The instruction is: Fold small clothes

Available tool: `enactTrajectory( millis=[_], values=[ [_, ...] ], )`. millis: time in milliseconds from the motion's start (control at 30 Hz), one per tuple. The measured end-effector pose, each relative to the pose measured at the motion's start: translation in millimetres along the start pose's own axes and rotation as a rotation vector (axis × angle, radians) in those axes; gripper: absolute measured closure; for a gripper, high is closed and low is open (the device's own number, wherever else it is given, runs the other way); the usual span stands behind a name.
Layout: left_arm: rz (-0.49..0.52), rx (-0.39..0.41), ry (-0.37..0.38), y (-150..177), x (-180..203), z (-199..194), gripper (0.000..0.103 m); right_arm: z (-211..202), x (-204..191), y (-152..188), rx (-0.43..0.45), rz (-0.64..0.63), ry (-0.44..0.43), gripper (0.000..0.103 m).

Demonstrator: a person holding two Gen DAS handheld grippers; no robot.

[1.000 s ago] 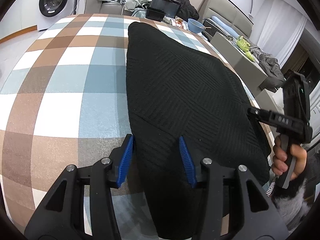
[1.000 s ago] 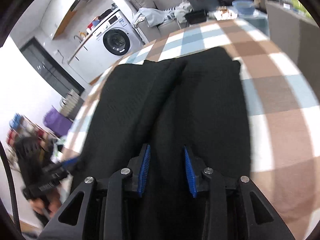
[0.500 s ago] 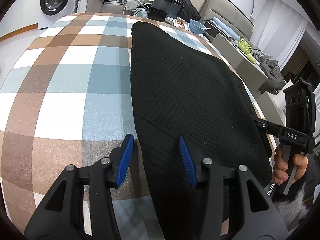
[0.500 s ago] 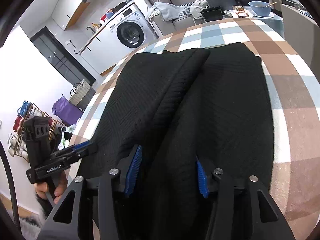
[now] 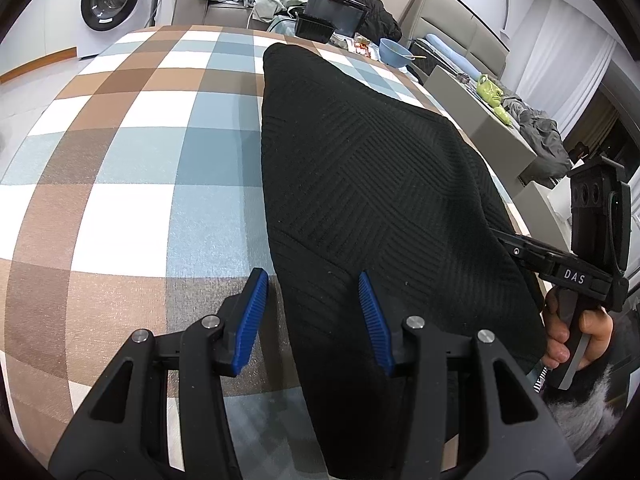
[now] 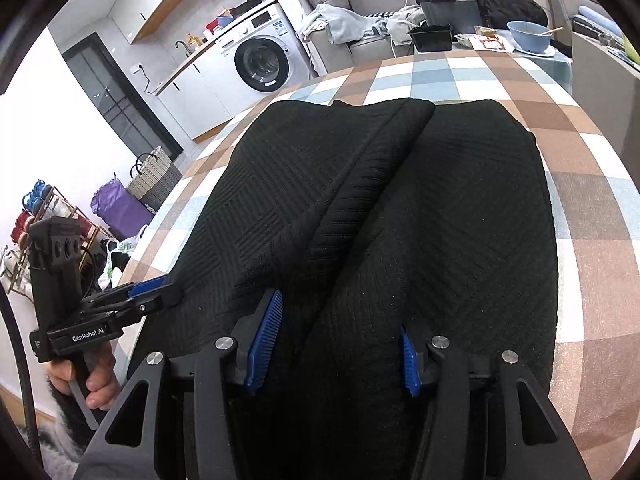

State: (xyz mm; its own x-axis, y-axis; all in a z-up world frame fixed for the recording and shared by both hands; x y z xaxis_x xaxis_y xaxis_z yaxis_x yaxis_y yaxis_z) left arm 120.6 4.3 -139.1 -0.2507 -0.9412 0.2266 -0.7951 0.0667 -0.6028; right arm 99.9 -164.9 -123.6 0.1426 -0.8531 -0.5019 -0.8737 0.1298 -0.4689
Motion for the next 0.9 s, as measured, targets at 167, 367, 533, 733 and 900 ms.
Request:
enactTrajectory(
  millis=[167, 367, 533, 733, 900],
  values=[
    [0.004, 0.001, -0.003, 0, 0, 0, 0.059, -1, -2, 4, 0.032, -0.046, 0.036, 0.071],
    [0.006, 0.001, -0.007, 0, 0, 1, 0.058, -3, 8, -3, 0.013, 0.023, -0.008, 0.066],
    [0.005, 0.004, -0.007, -1, 0, 1, 0.058, -19, 22, -9, 0.07, 0.078, 0.041, 0.063],
    [0.009, 0.006, -0.01, -1, 2, 2, 0.058, -33, 2, -6, 0.099, 0.017, -0.046, 0.063],
    [0.01, 0.002, -0.008, -1, 4, 2, 0.058, -5, 6, -14, 0.05, 0.059, -0.016, 0.063]
  ],
)
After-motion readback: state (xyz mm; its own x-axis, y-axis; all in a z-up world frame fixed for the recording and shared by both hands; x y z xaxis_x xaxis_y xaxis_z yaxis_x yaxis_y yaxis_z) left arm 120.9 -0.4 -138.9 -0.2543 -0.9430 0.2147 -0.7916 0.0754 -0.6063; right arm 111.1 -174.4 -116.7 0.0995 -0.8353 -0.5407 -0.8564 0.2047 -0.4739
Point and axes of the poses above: each gripper's, at about its wrist camera, not at the fingertips, and z roughly the way its jaws point, x to its right, y to its underside, the point moved 5 cm from there along z, roughly the way its jaws point, and after that the axes turned 11 degrees about z, right-handed, at the moved point
